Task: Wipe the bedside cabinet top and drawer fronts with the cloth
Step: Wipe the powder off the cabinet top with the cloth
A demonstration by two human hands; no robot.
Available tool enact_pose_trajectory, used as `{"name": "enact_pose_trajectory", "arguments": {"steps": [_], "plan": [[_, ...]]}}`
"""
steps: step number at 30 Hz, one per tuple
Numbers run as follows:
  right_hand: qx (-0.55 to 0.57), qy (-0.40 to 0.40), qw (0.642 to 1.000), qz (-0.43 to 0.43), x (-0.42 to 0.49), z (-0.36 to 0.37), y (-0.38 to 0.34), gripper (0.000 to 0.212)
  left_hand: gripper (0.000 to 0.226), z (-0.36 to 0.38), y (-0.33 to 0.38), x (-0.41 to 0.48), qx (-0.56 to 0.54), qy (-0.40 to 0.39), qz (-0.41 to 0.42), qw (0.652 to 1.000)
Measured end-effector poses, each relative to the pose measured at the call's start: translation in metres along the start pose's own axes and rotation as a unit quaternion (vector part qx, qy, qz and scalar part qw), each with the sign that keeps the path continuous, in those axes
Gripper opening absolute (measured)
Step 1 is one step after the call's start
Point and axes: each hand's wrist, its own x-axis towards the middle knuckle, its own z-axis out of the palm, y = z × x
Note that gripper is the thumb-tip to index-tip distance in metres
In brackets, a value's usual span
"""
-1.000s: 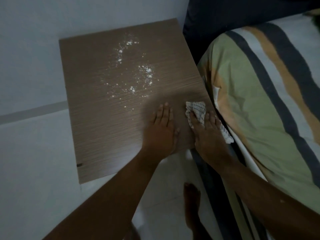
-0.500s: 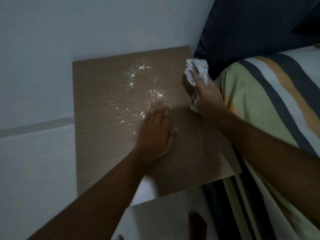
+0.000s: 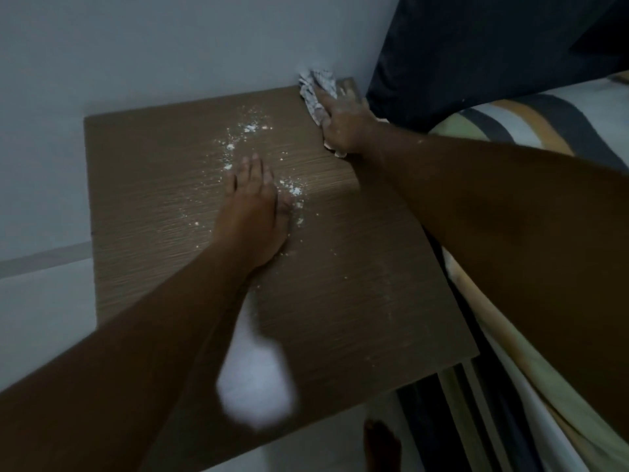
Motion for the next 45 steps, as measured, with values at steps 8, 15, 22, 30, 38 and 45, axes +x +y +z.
{"name": "enact_pose_trajectory", "arguments": {"steps": [8, 15, 22, 30, 38, 45], "plan": [[0.013, 0.025, 0.996, -0.087, -0.034, 0.014, 0.004, 0.053, 0.062, 0.001, -0.002, -0.002, 0.009, 0.009, 0.005, 1.000], [0.015, 0.006, 0.994, -0.107, -0.115, 0.029, 0.012, 0.054, 0.063, -0.004, 0.001, -0.006, 0.019, -0.010, -0.009, 1.000], [0.025, 0.007, 0.990, -0.138, -0.218, 0.041, 0.024, 0.054, 0.064, -0.006, 0.003, -0.007, 0.020, -0.019, -0.014, 1.000], [0.054, -0.019, 0.987, -0.153, -0.304, 0.066, 0.039, 0.050, 0.064, -0.013, 0.006, -0.014, 0.009, -0.015, 0.003, 1.000], [0.082, -0.067, 0.989, -0.099, -0.398, 0.073, 0.033, 0.054, 0.063, -0.012, 0.006, -0.014, 0.002, -0.004, 0.014, 1.000], [0.277, -0.012, 0.956, -0.099, -0.438, 0.052, 0.014, 0.046, 0.062, -0.012, 0.005, -0.010, 0.007, -0.014, 0.004, 1.000]]}}
